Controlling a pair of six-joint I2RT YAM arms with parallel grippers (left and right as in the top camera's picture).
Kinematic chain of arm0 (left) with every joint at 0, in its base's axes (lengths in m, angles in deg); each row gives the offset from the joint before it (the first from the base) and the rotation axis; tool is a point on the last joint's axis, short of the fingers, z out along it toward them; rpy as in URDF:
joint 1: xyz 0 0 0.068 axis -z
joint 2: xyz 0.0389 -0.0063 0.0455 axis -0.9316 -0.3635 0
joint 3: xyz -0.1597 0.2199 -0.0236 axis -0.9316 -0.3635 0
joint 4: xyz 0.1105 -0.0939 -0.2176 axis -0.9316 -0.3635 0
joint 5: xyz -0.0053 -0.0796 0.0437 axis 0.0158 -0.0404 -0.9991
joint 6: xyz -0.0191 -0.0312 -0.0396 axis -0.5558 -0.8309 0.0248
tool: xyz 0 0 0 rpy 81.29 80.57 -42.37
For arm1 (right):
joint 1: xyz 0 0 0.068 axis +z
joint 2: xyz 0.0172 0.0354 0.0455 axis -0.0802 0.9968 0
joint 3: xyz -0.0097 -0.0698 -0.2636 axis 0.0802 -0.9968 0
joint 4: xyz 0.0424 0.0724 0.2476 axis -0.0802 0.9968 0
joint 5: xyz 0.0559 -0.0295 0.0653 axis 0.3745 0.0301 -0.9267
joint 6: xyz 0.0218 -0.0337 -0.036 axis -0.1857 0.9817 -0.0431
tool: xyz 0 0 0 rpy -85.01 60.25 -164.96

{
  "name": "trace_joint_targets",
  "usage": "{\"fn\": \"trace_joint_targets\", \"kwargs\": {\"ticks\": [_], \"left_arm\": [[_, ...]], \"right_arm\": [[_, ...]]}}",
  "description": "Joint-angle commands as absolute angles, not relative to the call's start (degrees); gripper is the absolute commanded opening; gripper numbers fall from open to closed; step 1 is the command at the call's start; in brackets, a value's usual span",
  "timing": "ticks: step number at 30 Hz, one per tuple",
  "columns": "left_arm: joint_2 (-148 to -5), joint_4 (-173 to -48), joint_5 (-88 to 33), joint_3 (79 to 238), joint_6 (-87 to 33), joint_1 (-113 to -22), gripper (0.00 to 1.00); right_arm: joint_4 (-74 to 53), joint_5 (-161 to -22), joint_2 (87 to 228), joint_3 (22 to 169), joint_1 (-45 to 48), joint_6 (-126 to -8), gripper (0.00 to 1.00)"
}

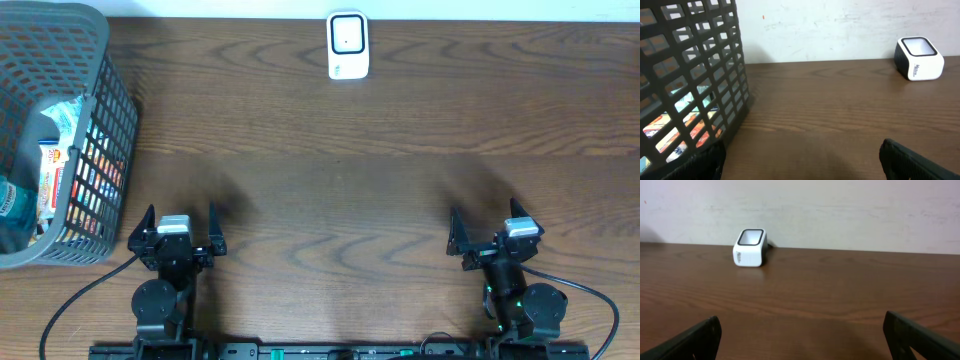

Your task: Scan the item barcode

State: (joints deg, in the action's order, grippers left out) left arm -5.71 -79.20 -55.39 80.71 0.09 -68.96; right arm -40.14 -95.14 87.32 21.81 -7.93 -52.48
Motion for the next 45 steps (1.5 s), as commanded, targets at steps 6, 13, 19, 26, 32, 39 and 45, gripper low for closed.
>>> {"fn": "trace_joint_targets", "kwargs": {"ticks": [6,13,19,26,32,39,45], "left_arm": [[-5.47,-79.68,-54.49,78.74,-5.68,-69.09,0.98],[-5.47,-80.07,-42.82,79.88,-11.54,-69.09,0.98],[-5.93,-82.71,-40.46,81.78,-15.15,-69.09,0.98],[-9.49,-86.41,-39.43,86.41,-15.1,-69.09,0.98],[-17.47,-88.27,-39.32,92.16,-15.1,-69.09,0.98],[-29.45,-90.85,-38.88,100.2,-15.1,-69.09,0.98],[-35.79,-92.05,-30.36,105.62,-15.08,-69.09,0.98]], "right_arm": [[-39.88,-94.44,87.28,21.74,-7.93,-53.24,0.99],[-39.88,-94.44,87.28,21.74,-7.93,-53.24,0.99],[-39.9,-94.44,87.28,21.74,-7.93,-53.24,0.99],[-39.88,-94.44,87.28,21.74,-7.93,-53.24,0.99],[-39.9,-94.44,87.28,21.74,-7.93,-53.24,0.99],[-39.88,-94.44,87.28,21.74,-7.93,-53.24,0.99],[-39.88,-94.44,87.28,21.74,-7.93,-53.24,0.99]]}}
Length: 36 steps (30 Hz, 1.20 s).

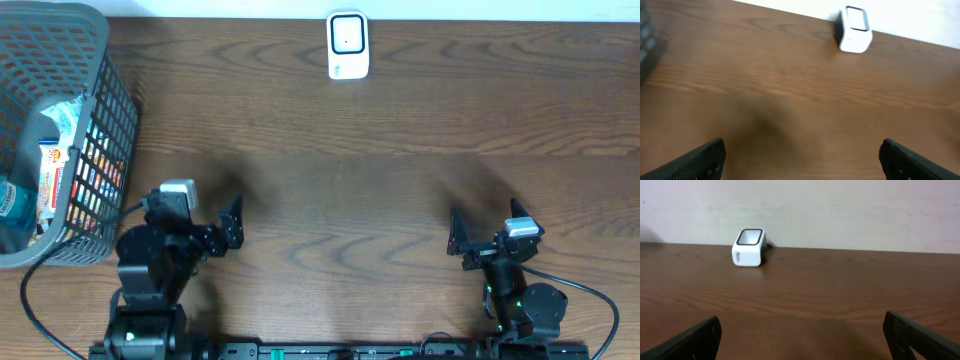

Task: Scan the item barcode
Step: 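Move the left gripper up and over into the grey basket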

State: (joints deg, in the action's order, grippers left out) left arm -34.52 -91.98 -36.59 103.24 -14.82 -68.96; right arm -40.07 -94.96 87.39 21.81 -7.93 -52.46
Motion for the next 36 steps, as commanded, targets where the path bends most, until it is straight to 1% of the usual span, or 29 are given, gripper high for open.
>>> {"fn": "trace_joint_targets", "kwargs": {"ticks": [1,21,25,36], "left_arm": [[-36.11,-92.0,-29.92,105.62,-15.15,-69.11,0.98],[-43.52,-92.59,-30.23,107.28,-18.4,-69.11,0.98],[-45.66,-93.84,-31.63,110.76,-18.38,-69.11,0.98],[-51.61,-103.33,-39.54,125.84,-18.34,-69.11,0.98]], "right_arm": [[-39.88,-94.44,87.28,21.74,-7.93,-53.24,0.99],[-39.88,-94.44,87.28,21.74,-7.93,-53.24,0.99],[-39.88,-94.44,87.28,21.74,-7.93,-53.24,0.99],[-39.88,-94.46,87.28,21.74,-7.93,-53.24,0.99]]}}
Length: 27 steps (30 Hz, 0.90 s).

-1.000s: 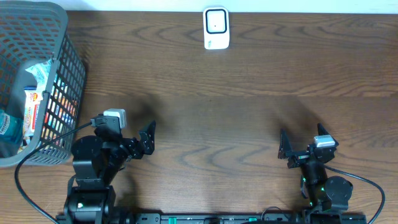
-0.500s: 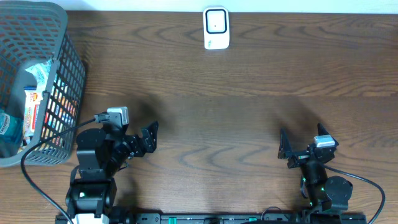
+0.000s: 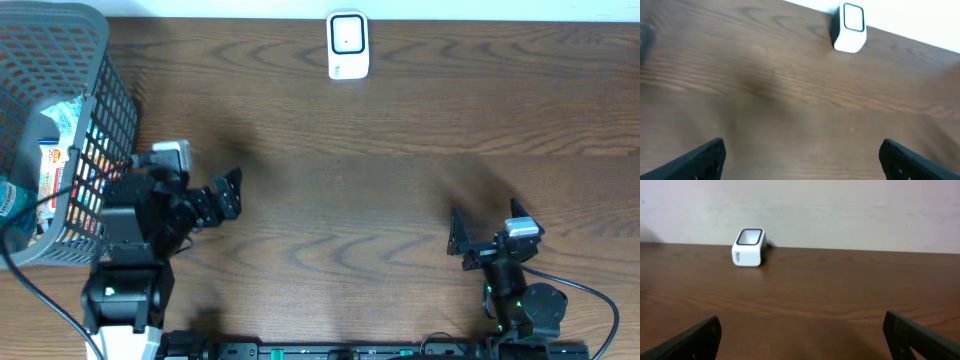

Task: Scan the item barcode
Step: 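Move the left gripper up and over into the grey basket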

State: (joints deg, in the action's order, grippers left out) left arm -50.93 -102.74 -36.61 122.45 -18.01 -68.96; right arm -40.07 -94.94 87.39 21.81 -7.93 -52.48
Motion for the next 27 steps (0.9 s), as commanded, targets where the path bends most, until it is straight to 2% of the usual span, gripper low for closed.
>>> {"fn": "trace_joint_targets", "kwargs": {"ticks": [1,27], "left_arm": [[-51.87,-103.48,-39.54,126.67,-18.34,-69.11,0.98],[-52.18,-105.36,-48.76,135.92,-18.36,-69.11,0.98]], "right_arm": [[-39.9,-94.44,87.28,21.74,-7.93,-53.24,0.99],[-39.88,-94.44,87.28,21.74,-7.93,-53.24,0.99]]}}
